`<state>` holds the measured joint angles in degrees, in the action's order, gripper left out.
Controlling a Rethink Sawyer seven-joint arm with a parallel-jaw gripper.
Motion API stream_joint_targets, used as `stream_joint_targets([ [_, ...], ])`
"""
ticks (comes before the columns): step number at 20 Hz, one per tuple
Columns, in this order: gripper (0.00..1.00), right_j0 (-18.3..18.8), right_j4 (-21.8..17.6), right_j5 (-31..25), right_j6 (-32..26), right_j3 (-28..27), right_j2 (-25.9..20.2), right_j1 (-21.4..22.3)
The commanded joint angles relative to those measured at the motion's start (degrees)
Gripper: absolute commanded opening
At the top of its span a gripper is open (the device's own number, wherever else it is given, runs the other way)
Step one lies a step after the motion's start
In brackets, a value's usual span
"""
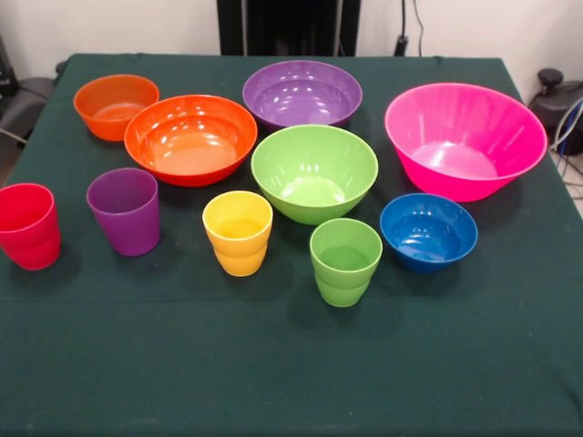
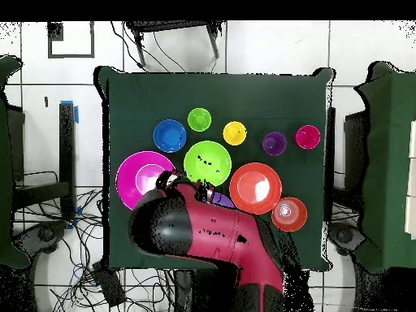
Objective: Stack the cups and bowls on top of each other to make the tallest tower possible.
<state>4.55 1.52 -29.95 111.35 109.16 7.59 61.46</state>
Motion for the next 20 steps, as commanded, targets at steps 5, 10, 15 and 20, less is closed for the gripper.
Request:
stream_joint_targets([
  [5, 1.00, 2.13, -0.71, 4.73, 7.14, -4.76, -2.88, -9.99],
  [10, 1.00, 4.38, -1.46, 6.95, 5.03, -7.70, -3.72, -13.89],
  [15, 1.00, 9.51, -2.47, 12.56, 1.99, -8.93, -6.95, -19.11],
  [20, 1.00, 13.74, -4.34, 16.20, -0.16, -10.47, -9.79, -23.35],
])
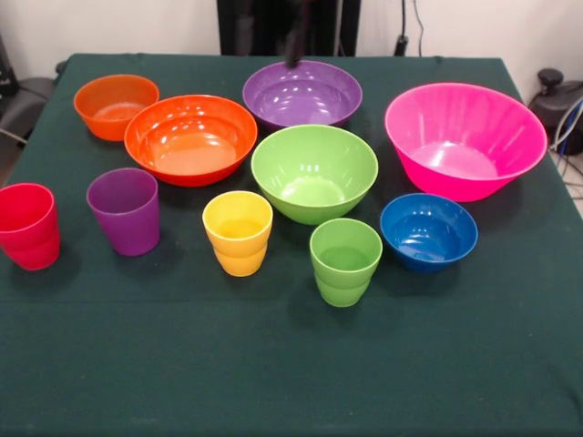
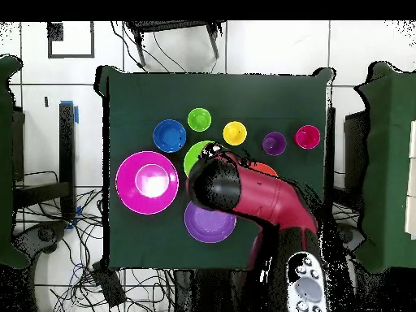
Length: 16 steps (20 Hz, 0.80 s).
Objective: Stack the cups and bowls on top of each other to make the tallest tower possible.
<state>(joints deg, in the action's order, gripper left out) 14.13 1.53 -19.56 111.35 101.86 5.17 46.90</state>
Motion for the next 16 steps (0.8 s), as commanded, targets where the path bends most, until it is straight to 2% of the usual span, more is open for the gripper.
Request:
stream_joint_targets([
  [1, 1.00, 4.68, -4.88, 6.30, -0.53, -3.59, -7.50, -9.45],
  [9, 1.00, 7.60, -6.79, 6.80, -1.52, -4.77, -9.49, -11.62],
  [16, 1.00, 5.27, -6.30, 6.84, 1.89, -3.89, -8.57, -10.90],
])
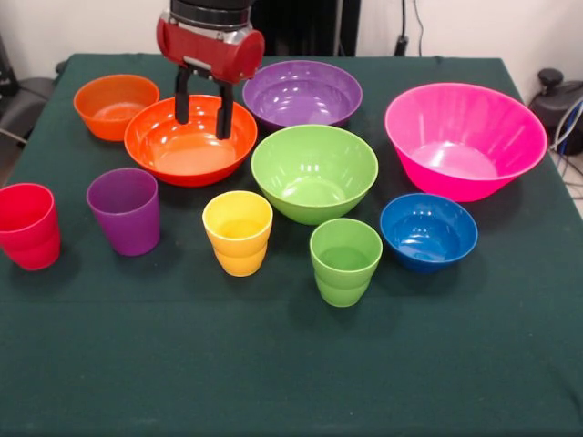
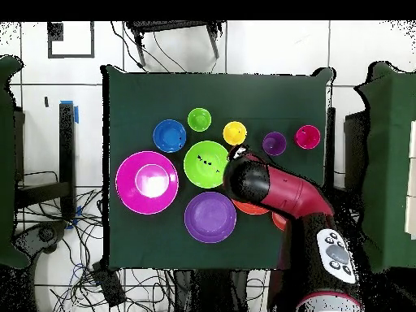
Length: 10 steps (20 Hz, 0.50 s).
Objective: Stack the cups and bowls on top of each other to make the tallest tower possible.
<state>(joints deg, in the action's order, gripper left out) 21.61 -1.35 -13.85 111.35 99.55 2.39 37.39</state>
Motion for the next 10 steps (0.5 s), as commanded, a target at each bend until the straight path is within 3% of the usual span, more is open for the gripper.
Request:
stream_joint_targets([
  [1, 1.00, -2.62, -3.04, 0.66, 2.27, -1.69, -5.65, -1.38],
  [10, 1.00, -4.72, -1.60, 2.37, 4.56, -2.44, -5.44, -3.02],
])
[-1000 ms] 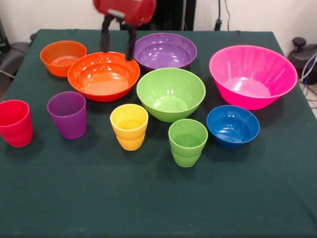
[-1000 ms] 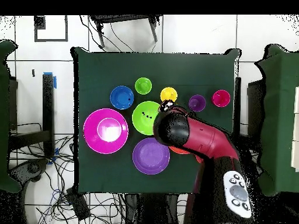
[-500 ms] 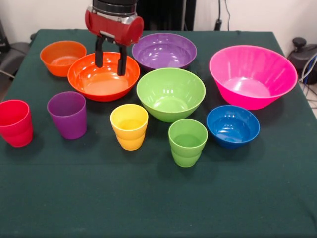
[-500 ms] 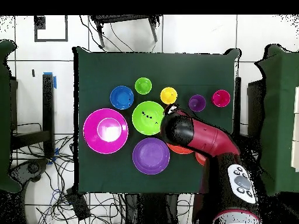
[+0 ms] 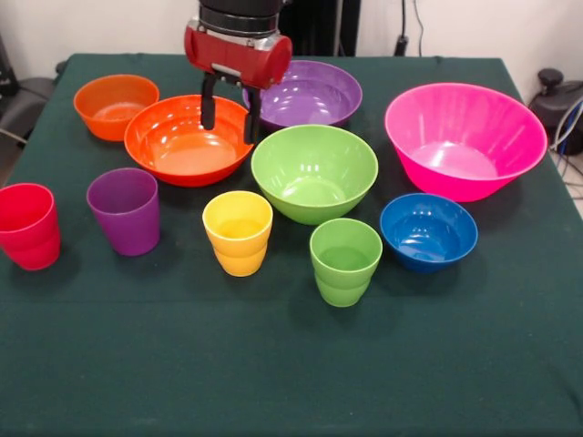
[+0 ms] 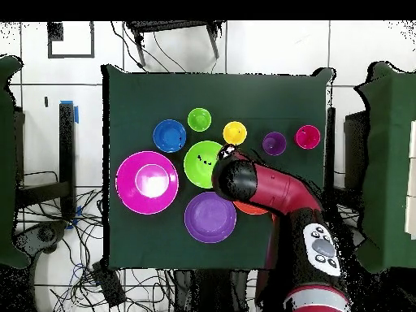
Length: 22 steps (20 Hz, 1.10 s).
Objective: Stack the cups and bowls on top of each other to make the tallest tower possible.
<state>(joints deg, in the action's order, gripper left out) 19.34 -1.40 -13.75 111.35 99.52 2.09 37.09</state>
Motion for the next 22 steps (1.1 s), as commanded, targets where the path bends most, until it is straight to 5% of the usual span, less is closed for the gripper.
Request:
stream_joint_targets([
  [1, 1.00, -2.82, -1.26, 2.39, 5.01, -2.24, -5.09, -2.79],
  [11, 1.00, -7.19, 0.85, 7.33, 8.92, -2.38, -2.96, -6.25],
  [17, 1.00, -7.41, -1.64, 8.74, 5.72, -3.37, -2.74, -7.27],
  [22, 1.00, -7.74, -0.08, 8.61, 7.02, -2.21, -2.75, -6.80],
])
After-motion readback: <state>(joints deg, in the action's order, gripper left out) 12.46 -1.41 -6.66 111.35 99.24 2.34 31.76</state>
